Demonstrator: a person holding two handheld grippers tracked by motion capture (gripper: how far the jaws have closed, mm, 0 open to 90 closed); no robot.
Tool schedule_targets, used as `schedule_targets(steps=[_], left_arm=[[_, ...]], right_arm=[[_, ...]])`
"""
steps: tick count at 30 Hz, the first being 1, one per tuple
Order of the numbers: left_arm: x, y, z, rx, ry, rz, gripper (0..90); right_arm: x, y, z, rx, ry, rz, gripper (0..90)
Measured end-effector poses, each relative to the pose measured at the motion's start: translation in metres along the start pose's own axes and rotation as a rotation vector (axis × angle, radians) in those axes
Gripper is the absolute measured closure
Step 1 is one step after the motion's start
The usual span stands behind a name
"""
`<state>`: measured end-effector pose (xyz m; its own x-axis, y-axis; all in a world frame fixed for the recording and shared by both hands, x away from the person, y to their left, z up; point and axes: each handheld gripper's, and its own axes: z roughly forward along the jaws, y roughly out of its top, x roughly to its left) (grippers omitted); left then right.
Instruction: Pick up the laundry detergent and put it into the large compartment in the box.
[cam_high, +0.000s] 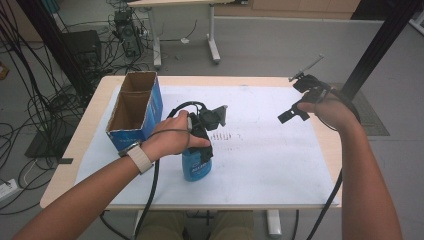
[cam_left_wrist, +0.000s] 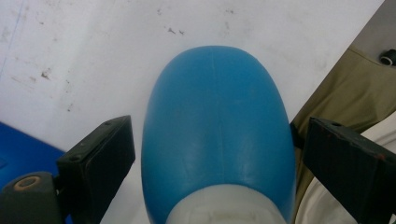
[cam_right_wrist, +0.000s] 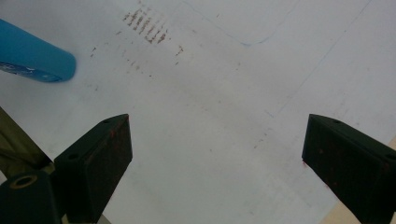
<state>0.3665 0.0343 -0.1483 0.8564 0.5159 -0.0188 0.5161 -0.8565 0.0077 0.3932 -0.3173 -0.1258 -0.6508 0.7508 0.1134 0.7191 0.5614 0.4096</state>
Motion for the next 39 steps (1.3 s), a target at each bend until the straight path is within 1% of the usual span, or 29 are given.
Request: schedule_targets(steps=[1, 11, 17, 22, 30, 39], left_arm=[[-0.0002, 0.0004, 0.0008, 0.002, 0.001, 0.004, 9.9], [-0.0035, 0.0007, 0.0048, 0.004, 0.016, 0.0, 13.4], [-0.0037, 0.0008, 0.0048, 0.004, 0.021, 0.001, 15.2], [-0.0053, 0.0002, 0.0055, -0.001, 0.031, -0.001, 18.6], [-0.0051, 0.0004, 0.0061, -0.001, 0.035, -0.002, 23.1], [-0.0061, 0.0007, 0.0064, 0.002, 0.041, 0.0, 26.0]], right_arm=[[0.0001, 0.0, 0.0, 0.0, 0.001, 0.001, 8.2], [-0.0002, -0.0006, 0.0, -0.002, 0.002, 0.001, 8.2], [-0.0005, -0.0008, 0.0002, -0.002, 0.003, 0.002, 8.2], [-0.0009, -0.0011, 0.0006, -0.002, 0.002, 0.0, 8.2], [-0.002, -0.0015, 0.0016, -0.004, 0.004, 0.003, 8.2], [-0.0019, -0.0016, 0.0008, -0.009, 0.003, 0.001, 8.2]])
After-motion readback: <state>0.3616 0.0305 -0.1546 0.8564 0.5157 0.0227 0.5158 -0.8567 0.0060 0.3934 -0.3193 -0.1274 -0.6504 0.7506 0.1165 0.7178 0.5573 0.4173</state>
